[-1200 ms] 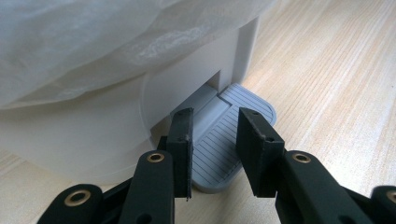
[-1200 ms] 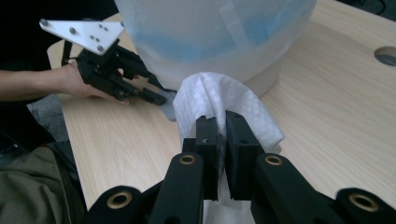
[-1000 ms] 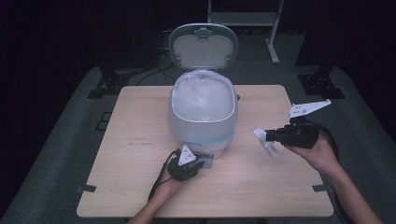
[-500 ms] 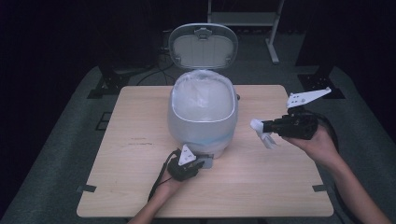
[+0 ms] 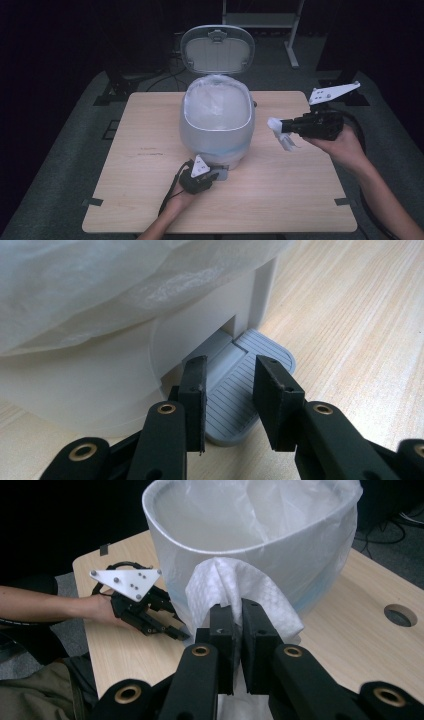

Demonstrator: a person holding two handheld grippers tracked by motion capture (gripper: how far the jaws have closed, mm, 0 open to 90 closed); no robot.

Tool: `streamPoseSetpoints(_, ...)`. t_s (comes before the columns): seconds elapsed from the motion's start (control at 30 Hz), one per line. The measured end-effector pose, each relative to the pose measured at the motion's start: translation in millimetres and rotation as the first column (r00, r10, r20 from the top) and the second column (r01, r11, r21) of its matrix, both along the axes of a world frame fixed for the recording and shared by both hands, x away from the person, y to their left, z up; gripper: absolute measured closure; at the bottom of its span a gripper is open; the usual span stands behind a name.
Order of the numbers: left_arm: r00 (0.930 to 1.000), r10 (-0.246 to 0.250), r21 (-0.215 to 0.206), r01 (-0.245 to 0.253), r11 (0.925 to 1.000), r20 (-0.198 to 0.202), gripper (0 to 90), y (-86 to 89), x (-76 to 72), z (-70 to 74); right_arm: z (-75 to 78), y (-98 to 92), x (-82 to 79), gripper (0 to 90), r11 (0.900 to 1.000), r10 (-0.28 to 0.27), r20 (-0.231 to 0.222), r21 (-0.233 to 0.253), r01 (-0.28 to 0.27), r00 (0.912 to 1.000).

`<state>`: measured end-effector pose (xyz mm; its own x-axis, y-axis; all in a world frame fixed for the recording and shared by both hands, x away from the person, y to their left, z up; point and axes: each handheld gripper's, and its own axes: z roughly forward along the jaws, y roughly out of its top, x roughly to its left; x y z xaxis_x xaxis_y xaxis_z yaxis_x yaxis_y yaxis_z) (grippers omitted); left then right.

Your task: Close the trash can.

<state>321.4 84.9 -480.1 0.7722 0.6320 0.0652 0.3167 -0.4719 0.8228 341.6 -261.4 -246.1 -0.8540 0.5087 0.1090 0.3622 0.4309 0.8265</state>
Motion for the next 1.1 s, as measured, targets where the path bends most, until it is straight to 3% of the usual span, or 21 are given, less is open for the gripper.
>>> streamPoseSetpoints(0.6, 1.0, -0.002, 0.004, 0.002, 1.0, 0.0, 66.6, 0.2, -0.2, 0.1, 32.5, 15.2, 3.7, 84.3, 1.0, 0.028, 0.036, -0.001, -0.028, 0.9989)
streamPoseSetpoints(1.1, 1.0, 0.0, 0.005, 0.0, 1.0, 0.002, 66.6, 0.1, -0.4, 0.0, 50.4, 28.3, 5.5, 84.2, 0.999, 0.051, 0.056, -0.016, -0.05, 0.9971)
